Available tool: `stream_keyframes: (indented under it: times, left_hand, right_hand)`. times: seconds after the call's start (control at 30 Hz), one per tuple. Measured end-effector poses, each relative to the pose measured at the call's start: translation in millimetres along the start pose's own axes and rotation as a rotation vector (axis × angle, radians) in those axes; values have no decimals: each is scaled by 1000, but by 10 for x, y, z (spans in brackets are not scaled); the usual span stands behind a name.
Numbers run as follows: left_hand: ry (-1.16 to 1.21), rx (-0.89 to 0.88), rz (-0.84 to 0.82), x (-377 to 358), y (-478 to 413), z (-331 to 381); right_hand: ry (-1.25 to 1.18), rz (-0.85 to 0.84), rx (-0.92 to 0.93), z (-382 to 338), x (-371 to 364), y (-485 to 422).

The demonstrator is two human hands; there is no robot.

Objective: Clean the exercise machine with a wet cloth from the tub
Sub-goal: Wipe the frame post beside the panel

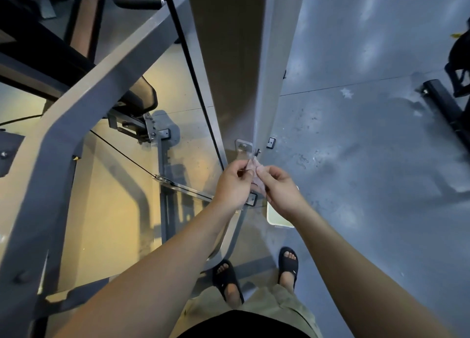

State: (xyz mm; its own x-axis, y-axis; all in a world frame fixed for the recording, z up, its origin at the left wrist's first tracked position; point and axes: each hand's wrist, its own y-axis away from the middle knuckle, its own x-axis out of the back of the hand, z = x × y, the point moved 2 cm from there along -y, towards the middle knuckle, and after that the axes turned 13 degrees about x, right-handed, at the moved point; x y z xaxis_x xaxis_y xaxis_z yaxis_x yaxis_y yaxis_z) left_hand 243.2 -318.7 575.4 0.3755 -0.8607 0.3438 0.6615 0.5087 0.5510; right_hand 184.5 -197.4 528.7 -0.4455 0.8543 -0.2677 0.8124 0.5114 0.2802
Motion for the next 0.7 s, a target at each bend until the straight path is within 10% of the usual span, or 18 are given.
stream_keyframes:
  times: [0.4, 0.7]
  left_hand:
    - [-423, -64, 43, -96, -45, -154]
    - [-644, -141, 114, -92, -51, -348]
  right_hand:
    - [192, 206, -40, 77, 400, -104]
    - [742, 63, 345, 82, -29, -618]
